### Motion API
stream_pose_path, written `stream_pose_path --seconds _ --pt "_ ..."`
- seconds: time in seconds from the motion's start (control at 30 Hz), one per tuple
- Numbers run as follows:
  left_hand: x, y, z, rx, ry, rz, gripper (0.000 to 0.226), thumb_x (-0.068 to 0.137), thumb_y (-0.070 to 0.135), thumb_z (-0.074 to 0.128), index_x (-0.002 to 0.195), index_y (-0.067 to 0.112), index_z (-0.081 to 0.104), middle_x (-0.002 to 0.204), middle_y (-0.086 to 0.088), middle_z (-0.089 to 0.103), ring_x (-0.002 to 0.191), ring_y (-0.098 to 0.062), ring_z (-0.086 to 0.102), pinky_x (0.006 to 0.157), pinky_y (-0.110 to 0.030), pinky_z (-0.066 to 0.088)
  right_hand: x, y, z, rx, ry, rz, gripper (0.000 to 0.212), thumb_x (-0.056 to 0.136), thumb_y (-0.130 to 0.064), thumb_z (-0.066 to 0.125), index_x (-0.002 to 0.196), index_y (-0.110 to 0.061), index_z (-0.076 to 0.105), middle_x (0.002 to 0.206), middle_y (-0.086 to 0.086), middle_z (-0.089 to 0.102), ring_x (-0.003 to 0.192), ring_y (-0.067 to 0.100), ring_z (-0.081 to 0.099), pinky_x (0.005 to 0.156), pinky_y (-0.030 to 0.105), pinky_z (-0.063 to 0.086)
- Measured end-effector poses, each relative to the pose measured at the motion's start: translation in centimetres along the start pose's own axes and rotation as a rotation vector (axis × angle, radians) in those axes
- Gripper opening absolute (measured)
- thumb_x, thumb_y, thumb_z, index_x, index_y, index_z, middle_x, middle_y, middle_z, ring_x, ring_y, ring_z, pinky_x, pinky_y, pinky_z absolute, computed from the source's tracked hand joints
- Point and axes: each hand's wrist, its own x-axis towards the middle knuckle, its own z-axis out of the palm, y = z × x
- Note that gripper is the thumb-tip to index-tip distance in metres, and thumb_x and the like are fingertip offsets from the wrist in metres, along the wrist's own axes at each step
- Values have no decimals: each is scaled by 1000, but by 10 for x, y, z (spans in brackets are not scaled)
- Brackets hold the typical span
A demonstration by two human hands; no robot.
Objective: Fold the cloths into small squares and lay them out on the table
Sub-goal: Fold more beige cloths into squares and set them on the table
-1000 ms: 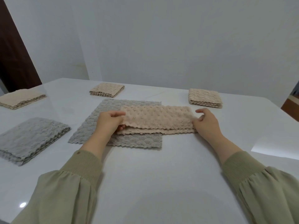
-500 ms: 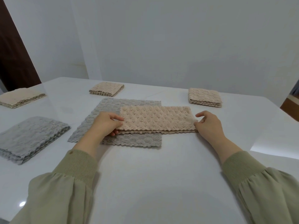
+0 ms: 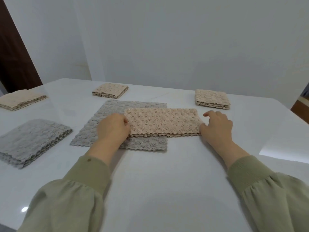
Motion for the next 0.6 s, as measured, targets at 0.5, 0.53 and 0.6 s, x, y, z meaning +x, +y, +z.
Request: stream_pose_path --seconds 0.5,0.53,0.6 --pt "4 23 41 174 -327 191 56 98 52 15 150 35 2 159 4 -4 146 -23 -7 116 -51 1 -7 -33 23 -203 -497 -116 62 98 -49 15 151 -21 4 160 1 -3 147 20 -1 115 51 -2" --pt "5 23 41 174 -326 188 57 97 52 15 150 35 2 159 4 -4 146 -23 -7 116 -51 2 -5 -27 19 -211 -510 -73 63 98 -48 16 152 -19 3 160 0 -3 147 20 -1 115 52 -2" --pt "4 23 41 175 -324 184 57 97 53 16 150 35 2 159 4 -4 146 -23 -6 116 -51 2 -3 -19 13 -245 -533 5 63 98 -46 16 152 -16 3 160 1 -3 147 20 -1 114 54 -3"
